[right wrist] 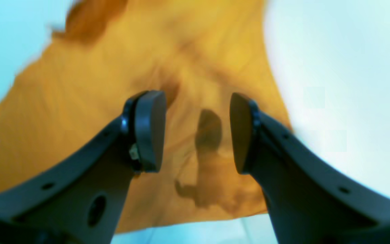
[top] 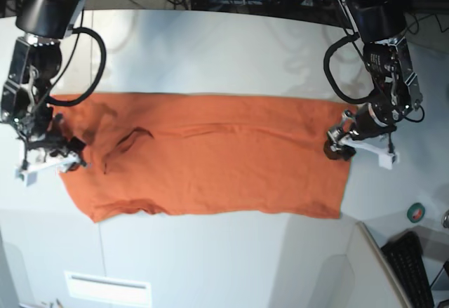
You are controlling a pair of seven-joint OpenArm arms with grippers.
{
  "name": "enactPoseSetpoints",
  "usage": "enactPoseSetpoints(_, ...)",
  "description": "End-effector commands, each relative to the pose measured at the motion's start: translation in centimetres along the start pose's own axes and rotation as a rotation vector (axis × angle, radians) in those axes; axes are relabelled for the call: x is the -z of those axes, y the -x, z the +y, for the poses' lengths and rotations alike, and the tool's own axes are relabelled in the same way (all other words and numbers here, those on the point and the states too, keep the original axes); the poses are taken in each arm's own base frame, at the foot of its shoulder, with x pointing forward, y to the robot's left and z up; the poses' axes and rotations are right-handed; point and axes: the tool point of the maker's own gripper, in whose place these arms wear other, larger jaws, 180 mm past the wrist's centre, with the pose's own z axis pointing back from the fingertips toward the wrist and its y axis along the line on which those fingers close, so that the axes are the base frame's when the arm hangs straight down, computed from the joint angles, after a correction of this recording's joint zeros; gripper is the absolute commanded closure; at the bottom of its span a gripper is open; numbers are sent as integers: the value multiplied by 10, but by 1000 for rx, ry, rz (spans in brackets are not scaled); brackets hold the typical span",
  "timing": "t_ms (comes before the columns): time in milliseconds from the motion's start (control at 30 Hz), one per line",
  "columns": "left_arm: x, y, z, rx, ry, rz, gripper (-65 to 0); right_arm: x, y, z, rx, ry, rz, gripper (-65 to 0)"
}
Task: Layout the t-shirt on the table in an organized manner, then fold the t-shirt properly
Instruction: 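Pull the shirt edge with both grippers to smooth the shirt flat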
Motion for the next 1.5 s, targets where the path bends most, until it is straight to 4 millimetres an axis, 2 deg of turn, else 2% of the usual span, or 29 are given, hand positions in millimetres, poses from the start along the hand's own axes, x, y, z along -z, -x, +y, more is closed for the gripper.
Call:
enactPoseSetpoints(0,-12,-34,-4,19,16,-99,-533,-8,-18,9,-9,-29,-62,-300)
enactPoseSetpoints(67,-21,-41,-9,19,23,-142,-550,-18,-17,8,-29,-28,-82,-300)
enactPoseSetpoints(133,-31,-39,-18,67,33,-159,-550,-26,-10,4,-41,-21,-82,-299)
enactPoseSetpoints(233,-26,-13,-31,132,56,-92,-546,-27,8,4,-23,-20,-55,-291)
enactPoseSetpoints(267,-23,-5,-32,138,57,-70,-536,-26,13,2,-21,-17,-43,-270)
enactPoseSetpoints(300,-19,2,-32,136,59,-46,-494,-23,21,0,-15,-12,-23,-219)
enactPoseSetpoints(333,-16,7,-33,131,63,-33,-413,-20,27,-3,-9,-6,-3,-150)
enactPoseSetpoints(367,-13,10,-33,126,64,-21,-301,-17,33,-6,-2,-2,15,-57)
enactPoseSetpoints(400,-11,11,-32,123,64,-23,-181,-14,39,-8,7,3,34,0)
enactPoseSetpoints(433,-11,7,-33,122,67,-48,-30,-11,44,-10,14,8,49,0)
enactPoseSetpoints(467,-10,2,-32,116,64,-82,0,-9,47,-11,17,9,59,0)
enactPoseSetpoints(567,-6,-1,-22,95,47,-132,0,-6,53,-13,22,13,78,0)
enactPoseSetpoints(733,7,18,13,38,-13,-122,0,5,68,-19,41,30,125,0)
enactPoseSetpoints(900,10,35,32,13,-50,-109,0,9,77,-31,46,55,138,0)
enactPoseSetpoints(1067,3,60,55,181,-157,-32,0,2,97,-43,48,81,173,0)
enactPoseSetpoints(1133,-3,72,65,197,-182,-8,0,-1,110,-51,50,97,194,0)
enactPoseSetpoints(1267,-11,87,77,176,-192,15,0,-8,126,-63,54,119,222,0)
enactPoseSetpoints(1467,-23,81,74,216,-191,-10,0,-19,148,-77,58,149,262,0)
